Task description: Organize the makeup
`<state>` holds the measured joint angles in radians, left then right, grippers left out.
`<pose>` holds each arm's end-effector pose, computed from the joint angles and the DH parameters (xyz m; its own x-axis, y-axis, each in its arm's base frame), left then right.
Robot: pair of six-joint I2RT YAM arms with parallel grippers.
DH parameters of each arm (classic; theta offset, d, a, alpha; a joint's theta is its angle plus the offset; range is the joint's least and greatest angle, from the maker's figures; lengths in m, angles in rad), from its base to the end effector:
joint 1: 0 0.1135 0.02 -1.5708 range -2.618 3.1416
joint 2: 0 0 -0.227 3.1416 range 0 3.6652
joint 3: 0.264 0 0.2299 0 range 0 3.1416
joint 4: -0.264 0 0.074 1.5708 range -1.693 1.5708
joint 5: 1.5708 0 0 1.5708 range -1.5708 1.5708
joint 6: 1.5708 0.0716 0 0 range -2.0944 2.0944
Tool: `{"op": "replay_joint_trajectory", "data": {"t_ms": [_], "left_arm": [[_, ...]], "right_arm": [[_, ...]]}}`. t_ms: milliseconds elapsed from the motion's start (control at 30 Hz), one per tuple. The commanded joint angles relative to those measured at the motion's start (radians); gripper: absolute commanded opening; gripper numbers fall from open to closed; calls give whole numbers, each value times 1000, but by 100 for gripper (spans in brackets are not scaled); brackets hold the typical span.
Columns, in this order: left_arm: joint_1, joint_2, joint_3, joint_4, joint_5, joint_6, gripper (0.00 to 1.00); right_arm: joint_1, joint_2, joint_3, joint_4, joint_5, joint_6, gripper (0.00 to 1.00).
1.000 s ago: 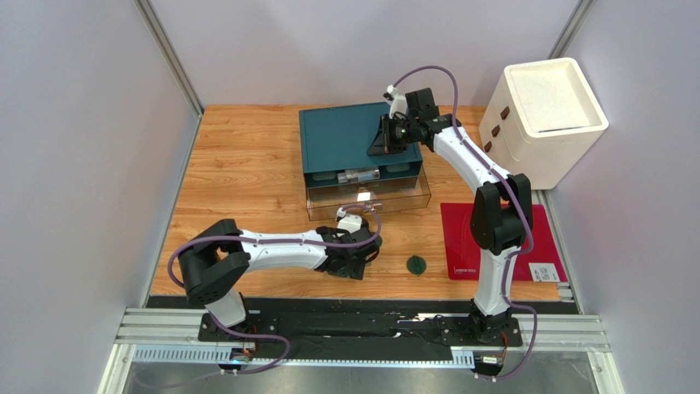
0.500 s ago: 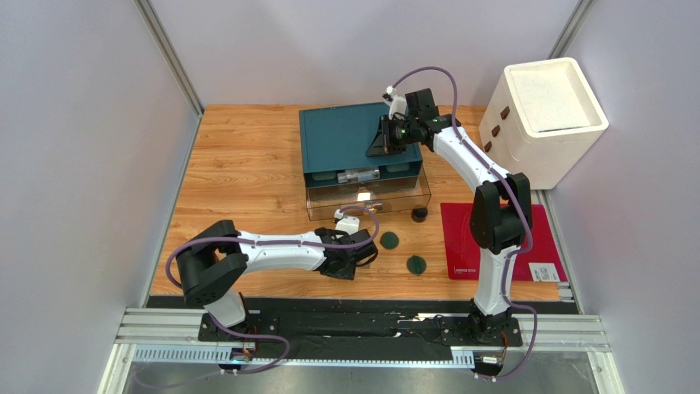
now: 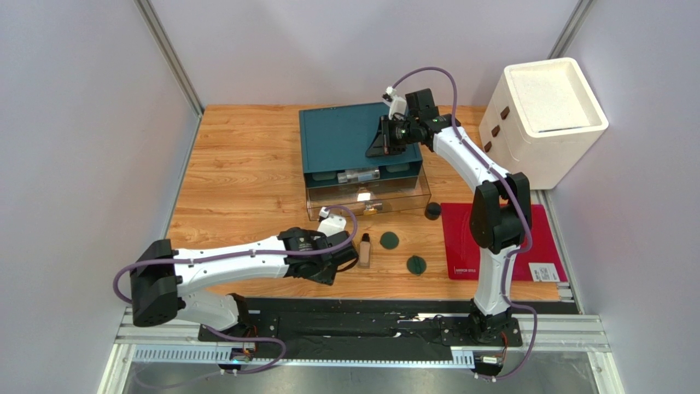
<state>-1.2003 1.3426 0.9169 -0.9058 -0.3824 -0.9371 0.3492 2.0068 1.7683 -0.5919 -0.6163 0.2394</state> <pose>0.1078 -0.2036 0.1612 -0.8794 0.1991 -0.4325 0.2097 0.9775 0.0237 0.3946 0.1877 0.2274 -0.8269 -0.0952 -0.5542 -0.4627 0.6752 0.5745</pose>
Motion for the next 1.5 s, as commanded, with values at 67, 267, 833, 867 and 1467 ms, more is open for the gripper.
{"op": "replay_joint_trajectory", "data": {"t_ms": [67, 267, 833, 867, 1467], "left_arm": [[-28, -105, 140, -84, -116, 243, 0], [-27, -88, 279, -62, -257, 529, 0], [-27, -109, 346, 64, 28, 853, 0], [-28, -121, 344, 62, 31, 847, 0], [123, -152, 332, 312, -106, 959, 0]], "right_arm": [[5, 81, -35, -158, 70, -26, 8], [5, 90, -30, -161, 73, -19, 9], [4, 115, -23, -163, 55, -12, 8], [2, 115, -21, -163, 53, -12, 8], [-4, 118, -43, -175, 55, -22, 6]]}}
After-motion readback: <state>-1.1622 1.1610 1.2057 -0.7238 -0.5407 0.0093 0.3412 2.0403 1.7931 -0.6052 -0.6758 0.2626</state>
